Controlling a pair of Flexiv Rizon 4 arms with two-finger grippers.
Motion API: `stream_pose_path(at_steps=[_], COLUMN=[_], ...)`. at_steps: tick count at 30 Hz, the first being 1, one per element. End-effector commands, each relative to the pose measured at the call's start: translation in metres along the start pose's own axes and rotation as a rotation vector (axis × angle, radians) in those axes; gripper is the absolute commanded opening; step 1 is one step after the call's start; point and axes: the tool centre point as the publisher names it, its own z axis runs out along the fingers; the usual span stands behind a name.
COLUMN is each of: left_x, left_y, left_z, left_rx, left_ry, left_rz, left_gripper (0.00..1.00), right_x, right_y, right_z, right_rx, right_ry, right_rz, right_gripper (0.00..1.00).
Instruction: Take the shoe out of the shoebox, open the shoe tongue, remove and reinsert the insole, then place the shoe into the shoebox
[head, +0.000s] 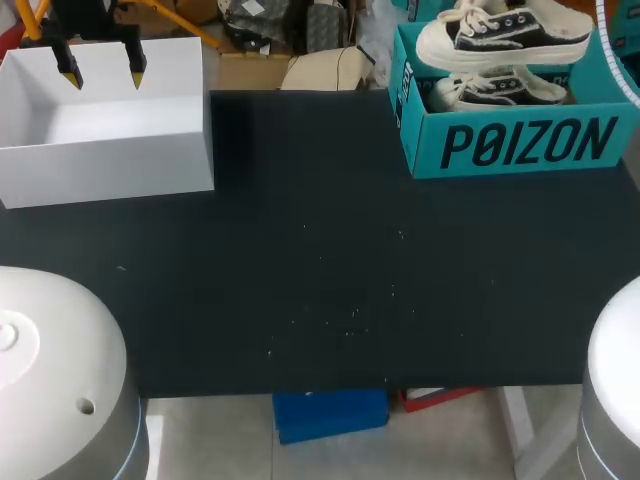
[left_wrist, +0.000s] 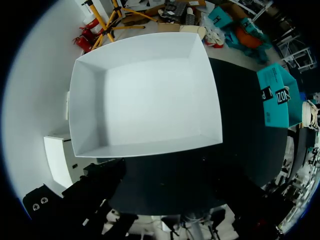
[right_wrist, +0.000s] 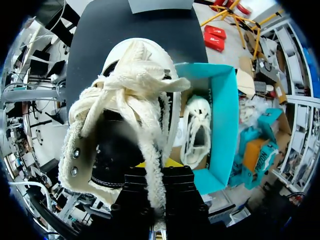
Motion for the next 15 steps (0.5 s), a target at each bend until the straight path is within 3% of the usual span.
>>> stream_pose_path(at_steps=[1, 7, 15], left_x=[0.0, 0.0, 0.0], left_y=[0.0, 0.0, 0.0], left_z=[0.0, 0.0, 0.0], left_rx=[-0.001, -0.001, -0.001], left_ry=[-0.001, -0.001, -0.001], left_rz=[0.0, 0.0, 0.0], left_gripper=[1.0, 1.0, 1.0], right_x=[0.095, 0.149, 0.19], right_y=[0.034, 0.089, 0.143], right_z=[-0.04, -0.024, 0.022], right_rx=[0.011, -0.039, -0.049], right_ry=[-0.104, -0.101, -0.151], right_rz=[0.001, -0.003, -0.014], right_gripper=[0.0, 0.0, 0.0])
